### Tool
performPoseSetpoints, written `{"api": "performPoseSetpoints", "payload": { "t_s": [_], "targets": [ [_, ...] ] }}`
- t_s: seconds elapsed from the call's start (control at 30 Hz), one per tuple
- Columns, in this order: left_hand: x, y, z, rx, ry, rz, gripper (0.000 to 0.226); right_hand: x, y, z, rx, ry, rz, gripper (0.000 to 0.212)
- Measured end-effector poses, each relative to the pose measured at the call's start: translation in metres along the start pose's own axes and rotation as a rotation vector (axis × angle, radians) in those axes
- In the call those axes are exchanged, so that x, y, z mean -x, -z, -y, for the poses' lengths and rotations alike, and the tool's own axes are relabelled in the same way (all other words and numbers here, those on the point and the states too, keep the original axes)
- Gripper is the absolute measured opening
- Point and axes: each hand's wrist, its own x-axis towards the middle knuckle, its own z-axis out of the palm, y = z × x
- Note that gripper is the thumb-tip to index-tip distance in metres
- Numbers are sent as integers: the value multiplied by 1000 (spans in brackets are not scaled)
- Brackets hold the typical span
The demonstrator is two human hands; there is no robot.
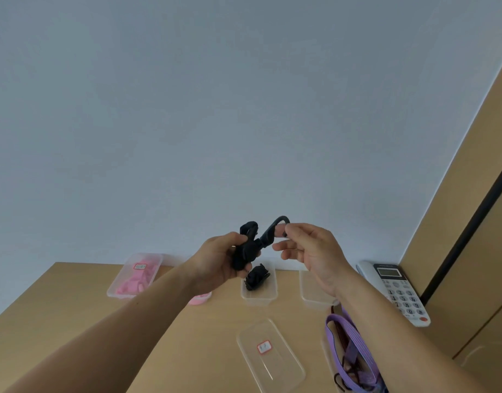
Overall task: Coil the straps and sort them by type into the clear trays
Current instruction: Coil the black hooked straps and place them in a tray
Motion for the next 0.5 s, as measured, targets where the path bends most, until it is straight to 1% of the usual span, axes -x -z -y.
{"api": "performPoseSetpoints", "payload": {
  "t_s": [0.1,0.2,0.23,0.3,0.37,0.43,0.5],
  "targets": [
    [-1,-2,4,-29,5,-27,27,-1,-3,3,87,-54,-38,23],
    [0,-5,3,-108,-57,-103,24,-1,-4,7,39,-132,-22,42],
    [0,-6,2,-129,-83,-123,25,-1,-5,8,44,-169,-30,48],
    [3,-7,-2,-157,-116,-130,33,-1,-6,8,158,-259,-20,57],
    [5,-8,-5,-203,-128,-106,37,0,-7,6,223,-357,39,55],
    [7,-9,-6,-226,-125,-83,36,2,-7,4,132,-416,82,43],
    [7,-9,-6,-184,-119,-77,35,3,-9,2,56,-384,42,31]
  ]
}}
